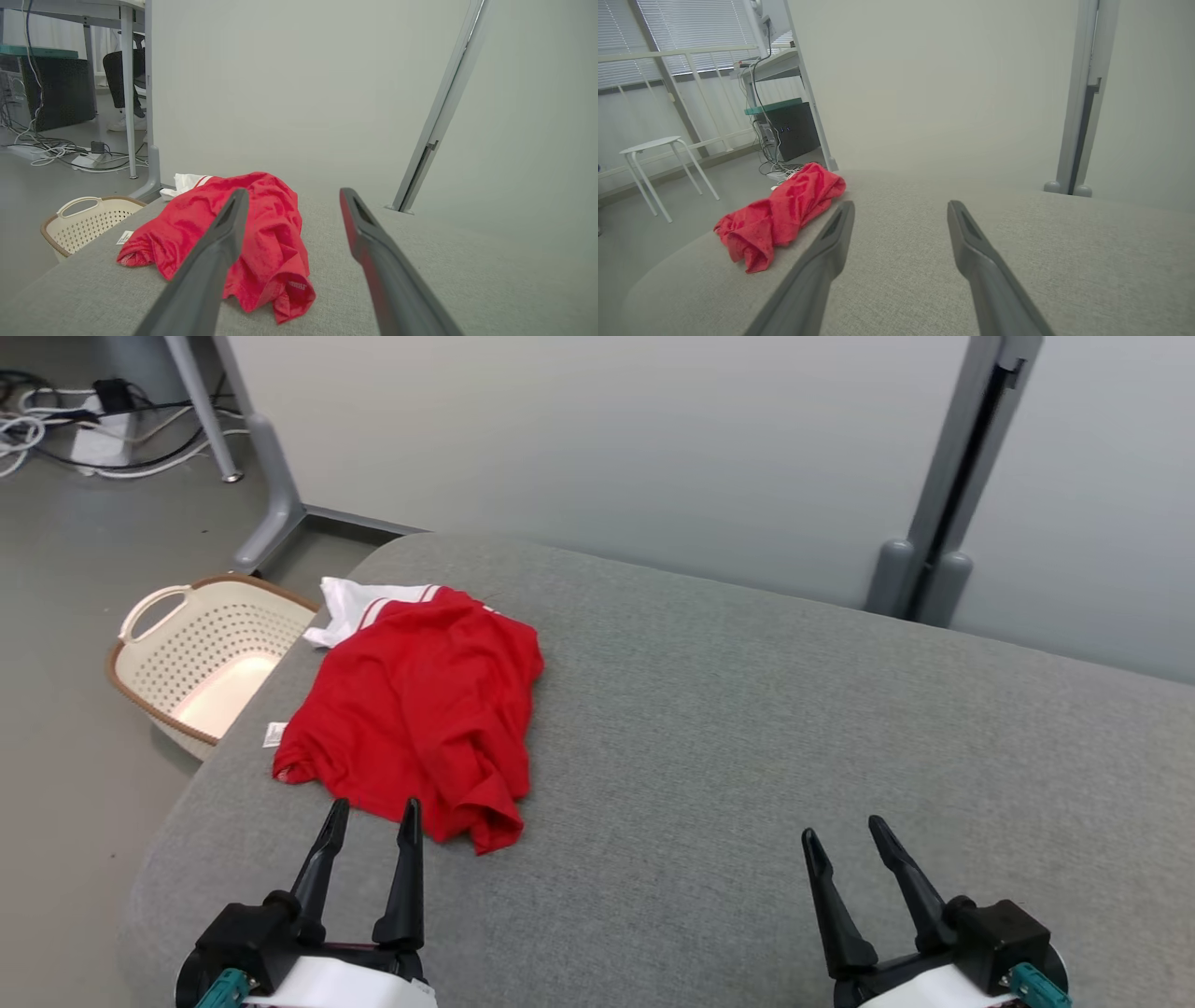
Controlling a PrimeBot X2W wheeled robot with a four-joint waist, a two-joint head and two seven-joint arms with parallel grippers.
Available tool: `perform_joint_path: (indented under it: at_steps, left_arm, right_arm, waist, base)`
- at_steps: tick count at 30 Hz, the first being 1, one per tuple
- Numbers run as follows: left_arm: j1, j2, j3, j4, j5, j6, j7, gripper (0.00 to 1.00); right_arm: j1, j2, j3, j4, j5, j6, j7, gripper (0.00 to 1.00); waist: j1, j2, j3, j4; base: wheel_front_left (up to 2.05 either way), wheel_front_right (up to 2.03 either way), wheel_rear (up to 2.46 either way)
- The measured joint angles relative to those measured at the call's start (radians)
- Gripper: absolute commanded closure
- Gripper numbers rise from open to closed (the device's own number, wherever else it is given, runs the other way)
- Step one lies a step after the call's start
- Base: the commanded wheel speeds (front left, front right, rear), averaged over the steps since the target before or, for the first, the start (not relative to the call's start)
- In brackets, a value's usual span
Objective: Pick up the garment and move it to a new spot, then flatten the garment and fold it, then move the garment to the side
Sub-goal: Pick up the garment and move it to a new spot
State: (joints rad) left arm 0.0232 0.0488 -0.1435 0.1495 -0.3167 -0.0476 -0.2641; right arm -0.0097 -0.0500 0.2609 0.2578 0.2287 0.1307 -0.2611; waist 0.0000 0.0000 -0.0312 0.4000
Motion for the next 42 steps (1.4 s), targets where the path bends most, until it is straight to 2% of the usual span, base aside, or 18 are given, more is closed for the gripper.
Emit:
perform_joint_path:
  at_steps: [7,14,23,28,32,37,42]
  left_arm:
    - [0.009,0.001,0.05,-0.009,-0.001,0.005,0.0,0.0]
    - [0.016,0.0,0.092,-0.03,-0.01,0.011,0.0,0.0]
    - [0.003,0.0,0.121,-0.024,-0.022,0.012,0.0,0.0]
    - [-0.038,0.001,0.151,0.013,-0.024,-0.011,0.0,0.0]
    - [-0.096,0.003,0.16,0.102,-0.025,-0.054,0.0,0.0]
    - [-0.232,0.072,0.134,0.247,-0.026,-0.075,0.006,0.0]
    - [-0.395,0.169,0.079,0.407,-0.071,-0.081,0.127,0.0]
  right_arm:
    - [-0.029,-0.001,0.08,0.023,0.017,0.0,0.0,0.0]
    - [-0.074,-0.015,0.11,0.05,0.031,0.0,0.0,0.0]
    - [-0.089,-0.025,0.1,0.06,0.034,0.0,0.0,0.0]
    - [-0.083,-0.029,0.057,0.043,0.018,0.0,0.0,0.0]
    - [-0.078,-0.036,0.023,0.022,-0.013,0.0,0.0,0.0]
    - [-0.108,-0.047,-0.038,-0.003,-0.029,0.0,0.0,0.0]
    - [-0.156,-0.075,-0.085,-0.056,-0.058,0.0,0.015,0.0]
  waist:
    - [0.0,0.0,0.005,0.081]
    - [0.0,0.0,0.035,0.1]
    - [0.0,0.0,0.057,0.102]
    - [0.0,0.0,0.076,0.101]
    - [0.0,0.0,0.11,0.093]
    - [0.0,0.0,0.178,0.072]
    - [0.0,0.0,0.261,0.046]
  base:
    - [0.0,0.0,0.0]
    - [0.0,0.0,0.0]
    - [0.0,0.0,0.0]
    - [0.0,0.0,0.0]
    - [0.0,0.0,0.0]
    - [0.0,0.0,0.0]
    - [0.0,0.0,0.0]
